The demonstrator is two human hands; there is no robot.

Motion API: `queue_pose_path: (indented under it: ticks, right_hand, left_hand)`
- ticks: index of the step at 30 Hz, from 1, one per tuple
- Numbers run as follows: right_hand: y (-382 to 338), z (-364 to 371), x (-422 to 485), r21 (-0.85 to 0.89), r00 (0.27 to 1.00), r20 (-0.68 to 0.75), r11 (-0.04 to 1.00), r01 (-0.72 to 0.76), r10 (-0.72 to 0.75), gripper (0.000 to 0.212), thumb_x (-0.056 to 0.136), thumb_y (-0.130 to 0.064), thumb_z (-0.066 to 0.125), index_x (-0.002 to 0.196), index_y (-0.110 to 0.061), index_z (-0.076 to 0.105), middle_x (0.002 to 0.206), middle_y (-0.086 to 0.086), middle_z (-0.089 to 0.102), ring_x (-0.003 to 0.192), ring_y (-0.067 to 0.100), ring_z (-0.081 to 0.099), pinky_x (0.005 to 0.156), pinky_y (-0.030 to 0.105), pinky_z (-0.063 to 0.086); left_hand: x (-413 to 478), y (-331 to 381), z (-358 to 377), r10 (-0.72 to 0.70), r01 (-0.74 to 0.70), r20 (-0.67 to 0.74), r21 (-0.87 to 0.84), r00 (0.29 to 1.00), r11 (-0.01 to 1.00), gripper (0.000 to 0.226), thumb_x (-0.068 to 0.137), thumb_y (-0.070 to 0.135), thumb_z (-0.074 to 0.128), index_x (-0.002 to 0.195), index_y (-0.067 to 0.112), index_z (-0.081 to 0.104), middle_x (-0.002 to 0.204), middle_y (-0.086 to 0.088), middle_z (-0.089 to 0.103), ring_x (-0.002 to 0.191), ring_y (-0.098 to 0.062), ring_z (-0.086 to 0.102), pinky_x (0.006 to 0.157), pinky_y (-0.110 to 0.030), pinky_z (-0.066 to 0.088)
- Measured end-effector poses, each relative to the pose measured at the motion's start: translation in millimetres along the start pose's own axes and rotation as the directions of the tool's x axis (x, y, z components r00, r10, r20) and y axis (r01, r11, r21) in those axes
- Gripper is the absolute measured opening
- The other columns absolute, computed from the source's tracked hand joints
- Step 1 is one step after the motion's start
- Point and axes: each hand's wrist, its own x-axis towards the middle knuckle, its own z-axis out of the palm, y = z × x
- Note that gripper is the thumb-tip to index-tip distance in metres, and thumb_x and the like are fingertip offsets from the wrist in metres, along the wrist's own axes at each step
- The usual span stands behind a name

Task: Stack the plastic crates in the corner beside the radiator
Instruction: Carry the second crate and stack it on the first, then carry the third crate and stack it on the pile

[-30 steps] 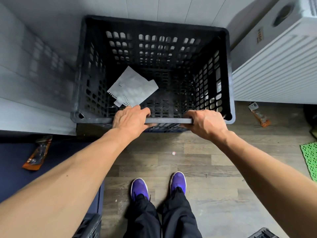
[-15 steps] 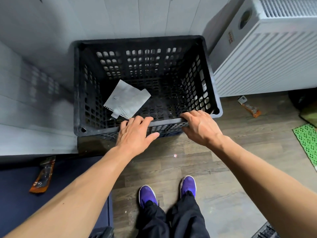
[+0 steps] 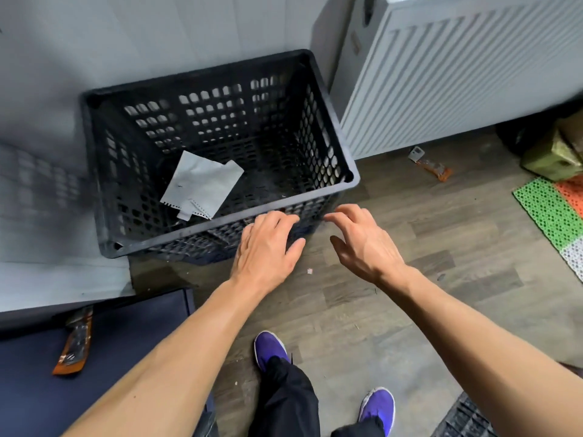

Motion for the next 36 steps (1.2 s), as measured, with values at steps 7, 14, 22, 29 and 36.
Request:
queue_pose_path:
  ticks: [7,14,22,29,36]
  right_hand:
    - [74.9,8.7,-90.6,0.088,0.966,0.142,0.97,-0.228,0.215,0.047,0.092,-0.029,0.053,0.138,-0.027,0.046,0.131,0.002,0.05,0.127,0.024,0.042,0.093,0.042,0.048]
    - [166.6,6.1,-212.0,0.174,0.898,0.179,0.885,-0.432,0.403,0.047,0.096,-0.03,0.05,0.142,-0.025,0.043,0.135,0.004,0.05,0.13,0.023,0.042,0.102,0.035,0.039]
    - [272.4,22.4,-350.3,0.303,0.764,0.177,0.704,-0.642,0.621,0.048,0.095,-0.031,0.051,0.142,-0.025,0.044,0.137,0.006,0.051,0.129,0.025,0.047,0.101,0.037,0.041]
    - [334.4,35.2,-477.2,0.395,0.582,0.218,0.474,-0.787,0.784,0.048,0.096,-0.033,0.05,0.143,-0.026,0.042,0.138,0.006,0.05,0.127,0.028,0.048,0.097,0.04,0.043]
    - [359.7,49.3,-557.1,0.514,0.417,0.258,0.242,-0.823,0.871,0.048,0.097,-0.033,0.05,0.144,-0.024,0.041,0.136,0.006,0.051,0.125,0.027,0.05,0.098,0.04,0.044]
  left_hand:
    - [-25.2,74.1,57.2,-0.011,0.006,0.238,0.024,0.971,1.0,0.052,0.094,0.048,0.049,0.141,0.025,0.043,0.132,0.002,0.05,0.123,-0.022,0.044,0.101,-0.037,0.035]
    - [-46.9,194.5,128.6,0.091,-0.122,0.461,0.039,0.883,0.992,0.053,0.095,0.049,0.047,0.142,0.026,0.039,0.133,-0.003,0.052,0.125,-0.026,0.047,0.104,-0.042,0.038]
    - [-71.2,331.4,228.2,0.246,-0.343,0.625,0.036,0.74,0.939,0.053,0.094,0.048,0.048,0.141,0.024,0.04,0.129,-0.007,0.053,0.123,-0.028,0.05,0.101,-0.042,0.042]
    - [-104.5,440.9,299.3,0.342,-0.527,0.746,0.014,0.571,0.85,0.053,0.095,0.047,0.048,0.142,0.023,0.039,0.128,-0.007,0.054,0.121,-0.028,0.051,0.098,-0.038,0.043]
    - [-128.7,502.6,351.9,0.366,-0.626,0.826,-0.02,0.429,0.779,0.054,0.095,0.048,0.048,0.141,0.021,0.04,0.128,-0.007,0.056,0.122,-0.024,0.053,0.099,-0.039,0.044]
